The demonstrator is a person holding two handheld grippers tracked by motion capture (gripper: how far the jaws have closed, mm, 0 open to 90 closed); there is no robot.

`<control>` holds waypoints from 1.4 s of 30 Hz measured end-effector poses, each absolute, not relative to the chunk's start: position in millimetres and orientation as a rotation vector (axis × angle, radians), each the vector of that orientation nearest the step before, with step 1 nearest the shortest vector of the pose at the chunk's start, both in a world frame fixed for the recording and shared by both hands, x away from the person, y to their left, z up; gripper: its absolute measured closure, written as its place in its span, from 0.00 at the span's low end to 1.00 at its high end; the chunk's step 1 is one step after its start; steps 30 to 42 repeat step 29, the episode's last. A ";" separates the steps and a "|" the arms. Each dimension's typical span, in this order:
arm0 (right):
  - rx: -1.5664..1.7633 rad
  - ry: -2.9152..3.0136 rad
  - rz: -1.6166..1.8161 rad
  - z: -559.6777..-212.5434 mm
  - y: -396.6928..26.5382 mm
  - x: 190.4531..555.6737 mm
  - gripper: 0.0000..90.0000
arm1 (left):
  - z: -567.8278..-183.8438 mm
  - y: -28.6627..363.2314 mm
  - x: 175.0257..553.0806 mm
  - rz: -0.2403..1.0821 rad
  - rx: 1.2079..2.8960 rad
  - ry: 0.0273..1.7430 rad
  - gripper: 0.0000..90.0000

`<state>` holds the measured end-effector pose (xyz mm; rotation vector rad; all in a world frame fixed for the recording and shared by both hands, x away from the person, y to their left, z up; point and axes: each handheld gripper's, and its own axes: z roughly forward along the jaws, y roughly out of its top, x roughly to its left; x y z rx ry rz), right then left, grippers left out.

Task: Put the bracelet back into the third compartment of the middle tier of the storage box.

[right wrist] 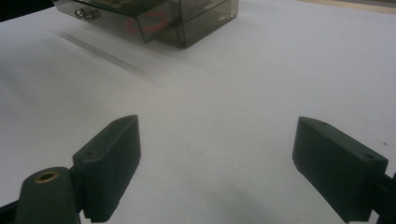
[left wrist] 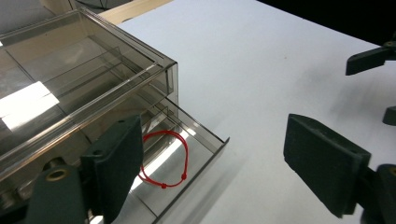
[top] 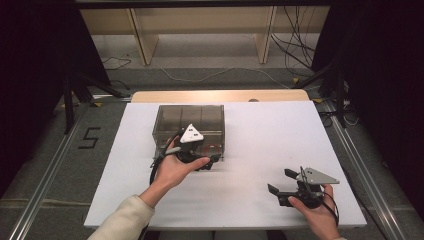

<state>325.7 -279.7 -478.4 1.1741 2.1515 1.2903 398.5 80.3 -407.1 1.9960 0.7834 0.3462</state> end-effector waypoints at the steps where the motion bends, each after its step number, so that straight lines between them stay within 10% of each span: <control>1: 1.173 2.152 1.290 -478.4 -279.6 325.7 0.18 | -407.7 83.0 395.6 0.351 1.995 0.773 0.20; 42: 1.161 2.166 1.275 -479.3 -277.5 325.7 0.18 | -455.5 159.8 331.3 0.367 1.943 0.788 0.21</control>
